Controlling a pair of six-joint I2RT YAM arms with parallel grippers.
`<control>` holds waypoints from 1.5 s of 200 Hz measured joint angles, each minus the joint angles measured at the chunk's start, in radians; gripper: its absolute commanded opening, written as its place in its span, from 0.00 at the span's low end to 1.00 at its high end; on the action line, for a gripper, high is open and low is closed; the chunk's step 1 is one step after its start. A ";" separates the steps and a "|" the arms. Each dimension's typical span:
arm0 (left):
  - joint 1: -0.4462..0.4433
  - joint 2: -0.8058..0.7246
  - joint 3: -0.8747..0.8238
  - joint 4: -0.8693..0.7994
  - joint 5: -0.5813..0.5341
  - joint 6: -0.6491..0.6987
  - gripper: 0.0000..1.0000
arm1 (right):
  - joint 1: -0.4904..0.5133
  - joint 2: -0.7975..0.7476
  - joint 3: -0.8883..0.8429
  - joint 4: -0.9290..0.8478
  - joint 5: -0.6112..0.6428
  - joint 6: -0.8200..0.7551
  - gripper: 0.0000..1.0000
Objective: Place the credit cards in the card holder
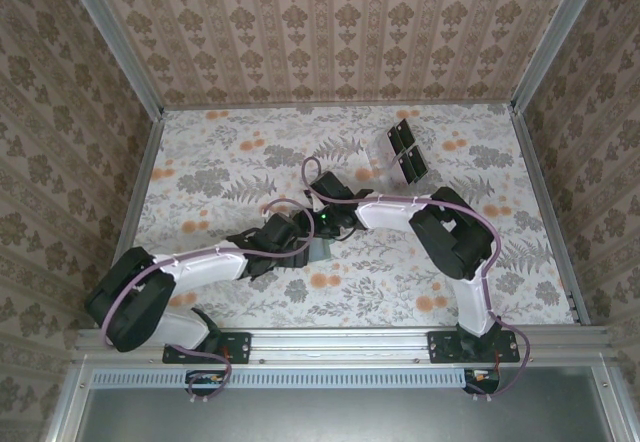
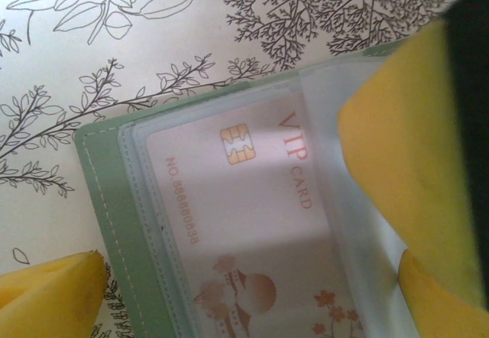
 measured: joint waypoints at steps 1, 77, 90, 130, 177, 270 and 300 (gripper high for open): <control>0.000 0.000 0.000 0.000 0.000 0.000 1.00 | 0.000 0.000 -0.001 0.000 0.000 0.001 0.57; 0.000 0.003 -0.001 0.001 -0.010 -0.002 1.00 | -0.033 -0.111 -0.106 -0.004 0.011 0.016 0.57; 0.000 0.003 -0.002 0.000 -0.010 -0.005 1.00 | -0.033 -0.116 -0.117 0.001 0.011 0.022 0.57; 0.000 0.003 -0.002 0.001 -0.010 -0.012 1.00 | -0.027 -0.116 -0.141 0.021 0.011 0.042 0.56; 0.000 0.003 -0.003 0.001 -0.010 -0.012 1.00 | -0.006 -0.116 -0.146 0.046 0.011 0.062 0.56; 0.000 0.004 -0.006 0.001 -0.010 -0.012 1.00 | 0.009 -0.116 -0.166 0.089 0.011 0.099 0.56; 0.000 0.004 -0.006 0.001 -0.013 -0.011 1.00 | 0.010 -0.116 -0.177 0.106 0.011 0.114 0.56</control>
